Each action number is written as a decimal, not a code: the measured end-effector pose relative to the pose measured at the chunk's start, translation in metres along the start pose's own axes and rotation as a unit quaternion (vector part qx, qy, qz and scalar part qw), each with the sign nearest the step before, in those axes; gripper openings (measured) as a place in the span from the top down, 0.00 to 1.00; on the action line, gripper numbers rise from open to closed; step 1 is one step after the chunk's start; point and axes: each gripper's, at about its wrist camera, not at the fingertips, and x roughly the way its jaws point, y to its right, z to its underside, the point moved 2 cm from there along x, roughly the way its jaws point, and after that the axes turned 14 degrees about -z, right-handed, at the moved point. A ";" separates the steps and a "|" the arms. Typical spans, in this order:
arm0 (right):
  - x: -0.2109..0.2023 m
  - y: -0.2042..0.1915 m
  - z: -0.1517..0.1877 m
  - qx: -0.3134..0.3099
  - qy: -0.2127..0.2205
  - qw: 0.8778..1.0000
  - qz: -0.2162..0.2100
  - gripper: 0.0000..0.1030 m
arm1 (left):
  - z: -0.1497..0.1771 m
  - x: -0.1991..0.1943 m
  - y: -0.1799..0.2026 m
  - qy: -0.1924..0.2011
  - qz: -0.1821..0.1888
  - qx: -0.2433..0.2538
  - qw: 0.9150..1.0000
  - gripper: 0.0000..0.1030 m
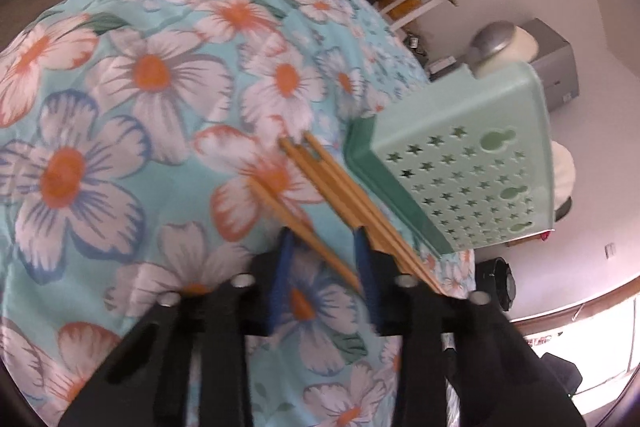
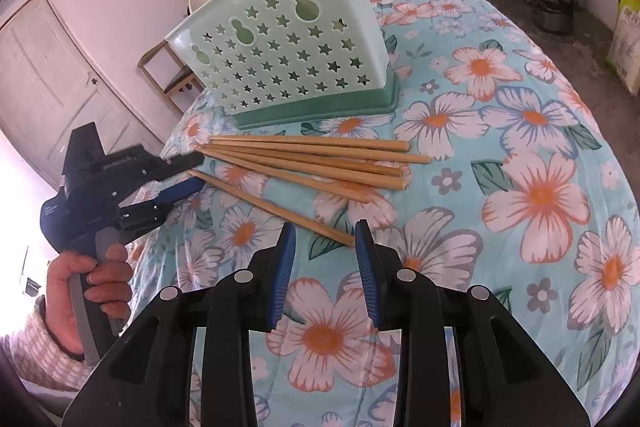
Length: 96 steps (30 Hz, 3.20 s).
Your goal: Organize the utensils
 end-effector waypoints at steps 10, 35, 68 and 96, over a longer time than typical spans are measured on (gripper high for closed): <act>-0.015 -0.005 -0.002 -0.010 0.016 1.000 0.012 0.71 | 0.000 -0.017 -0.013 -0.014 -0.007 0.024 1.000 0.85; -0.009 -0.008 0.009 -0.005 0.012 1.000 0.000 0.71 | -0.007 -0.002 -0.019 -0.036 -0.017 -0.059 0.997 0.83; -0.011 0.003 0.008 -0.014 -0.041 0.999 -0.027 0.70 | 0.003 -0.006 0.012 0.041 0.001 -0.137 0.990 0.20; -0.047 -0.022 0.025 -0.004 0.023 1.000 0.021 0.70 | 0.018 -0.019 -0.027 0.020 0.012 -0.147 0.989 0.89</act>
